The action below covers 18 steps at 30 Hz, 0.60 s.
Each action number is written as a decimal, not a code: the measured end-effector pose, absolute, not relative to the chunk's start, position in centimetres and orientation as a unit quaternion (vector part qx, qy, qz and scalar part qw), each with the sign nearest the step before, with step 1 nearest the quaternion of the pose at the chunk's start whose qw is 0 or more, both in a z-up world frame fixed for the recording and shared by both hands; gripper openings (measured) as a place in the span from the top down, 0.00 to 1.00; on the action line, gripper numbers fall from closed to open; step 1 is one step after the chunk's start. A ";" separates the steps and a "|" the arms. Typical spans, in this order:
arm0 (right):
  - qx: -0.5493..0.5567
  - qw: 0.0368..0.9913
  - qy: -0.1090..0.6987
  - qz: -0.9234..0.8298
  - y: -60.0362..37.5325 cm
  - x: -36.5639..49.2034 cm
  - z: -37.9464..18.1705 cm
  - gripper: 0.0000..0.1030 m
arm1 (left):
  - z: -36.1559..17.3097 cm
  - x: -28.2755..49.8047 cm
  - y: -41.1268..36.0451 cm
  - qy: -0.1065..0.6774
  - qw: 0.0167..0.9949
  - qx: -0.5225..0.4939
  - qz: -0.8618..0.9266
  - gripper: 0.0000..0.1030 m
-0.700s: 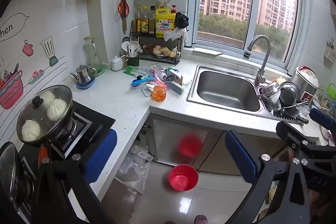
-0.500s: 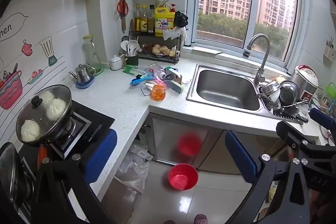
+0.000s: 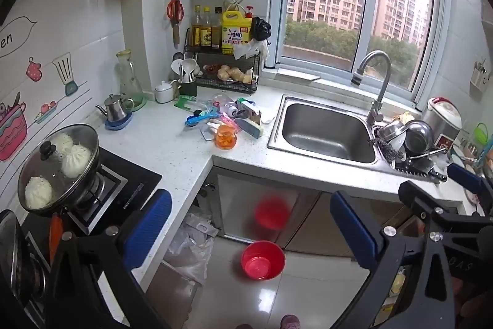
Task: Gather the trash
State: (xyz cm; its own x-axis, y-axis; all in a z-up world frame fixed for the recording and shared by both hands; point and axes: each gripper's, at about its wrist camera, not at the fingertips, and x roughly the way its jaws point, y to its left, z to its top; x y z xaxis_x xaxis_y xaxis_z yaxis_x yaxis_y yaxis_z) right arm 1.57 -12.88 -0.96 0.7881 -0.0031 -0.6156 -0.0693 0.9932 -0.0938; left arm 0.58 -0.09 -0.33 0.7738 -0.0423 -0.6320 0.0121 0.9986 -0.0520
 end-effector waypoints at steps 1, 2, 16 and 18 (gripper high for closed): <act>-0.054 0.944 0.326 0.018 -12.9 1.6 -0.9 0.00 | -0.4 0.6 -0.1 0.337 0.941 -0.020 -0.013 0.01; -0.052 0.943 0.327 0.020 -13.0 1.6 -0.9 0.00 | -0.5 0.7 -0.1 0.338 0.941 -0.019 -0.013 0.01; -0.050 0.942 0.332 0.022 -13.0 1.9 -0.8 0.00 | -0.8 1.0 -0.1 0.345 0.938 -0.023 -0.015 0.01; -0.050 0.941 0.333 0.023 -12.9 1.9 -0.8 0.00 | -1.0 1.0 -0.1 0.347 0.937 -0.024 -0.015 0.01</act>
